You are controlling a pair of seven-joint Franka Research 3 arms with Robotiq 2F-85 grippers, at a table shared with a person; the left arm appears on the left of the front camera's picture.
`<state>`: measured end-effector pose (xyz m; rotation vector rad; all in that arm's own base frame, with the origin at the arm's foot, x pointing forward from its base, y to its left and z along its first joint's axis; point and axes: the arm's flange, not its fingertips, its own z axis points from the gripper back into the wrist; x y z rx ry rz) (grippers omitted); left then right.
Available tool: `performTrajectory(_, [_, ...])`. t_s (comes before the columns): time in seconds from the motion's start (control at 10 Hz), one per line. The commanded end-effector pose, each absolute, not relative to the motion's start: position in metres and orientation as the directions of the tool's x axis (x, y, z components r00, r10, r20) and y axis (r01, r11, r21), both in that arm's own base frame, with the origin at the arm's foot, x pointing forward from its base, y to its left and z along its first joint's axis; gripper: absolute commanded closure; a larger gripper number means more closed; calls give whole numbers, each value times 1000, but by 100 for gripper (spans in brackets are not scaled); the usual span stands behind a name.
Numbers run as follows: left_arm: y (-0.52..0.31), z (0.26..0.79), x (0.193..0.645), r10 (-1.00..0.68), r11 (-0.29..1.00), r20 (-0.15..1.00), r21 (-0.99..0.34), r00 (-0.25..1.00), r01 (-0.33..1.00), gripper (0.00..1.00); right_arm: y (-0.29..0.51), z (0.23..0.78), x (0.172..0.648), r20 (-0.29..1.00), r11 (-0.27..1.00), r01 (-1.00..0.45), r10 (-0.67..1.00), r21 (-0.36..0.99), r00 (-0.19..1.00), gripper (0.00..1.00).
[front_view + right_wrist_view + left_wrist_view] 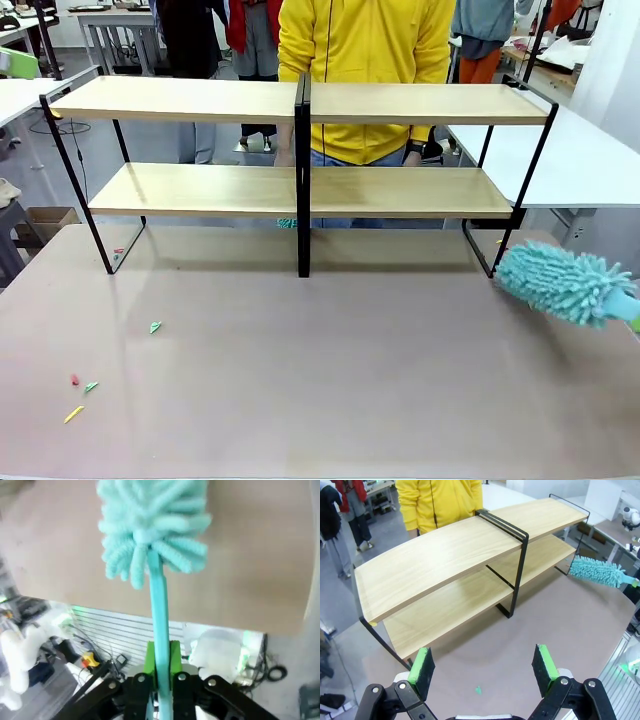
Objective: Clean the shelves.
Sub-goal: Clean another randomly selected level of the Shelf with the Duster.
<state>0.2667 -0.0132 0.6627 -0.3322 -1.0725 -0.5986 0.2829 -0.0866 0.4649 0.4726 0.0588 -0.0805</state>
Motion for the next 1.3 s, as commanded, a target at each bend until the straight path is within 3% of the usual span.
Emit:
performTrajectory(0.0, [-15,663,266,-291,805,891,32,347,593,0,-94,443,267,79,651,-244,271,719,959,88])
performTrajectory(0.1, [-15,663,266,-291,805,891,32,347,593,0,-102,444,266,173,486,-353,377,800,910,88])
performTrajectory(0.3, [-15,663,266,-291,805,891,32,347,593,0,-117,441,261,164,403,-364,450,840,878,88])
performTrajectory(0.5, [-15,663,266,-291,805,891,32,347,593,0,-122,446,254,336,196,-523,574,830,747,88])
performTrajectory(0.6, [-15,663,266,-291,805,891,32,347,593,0,-122,455,249,455,64,-614,611,787,648,88])
performTrajectory(0.7, [-15,663,266,-291,805,891,32,347,593,0,-121,461,248,460,67,-635,632,769,624,88])
performTrajectory(0.9, [-15,663,266,-291,805,891,32,347,593,0,-117,474,248,588,-12,-769,652,639,478,88])
performTrajectory(1.1, [-15,663,266,-291,805,891,32,347,593,0,-118,485,251,751,-86,-884,570,459,334,88])
performTrajectory(1.2, [-15,663,266,-291,805,891,32,347,593,0,-121,489,253,815,-57,-932,505,358,282,88])
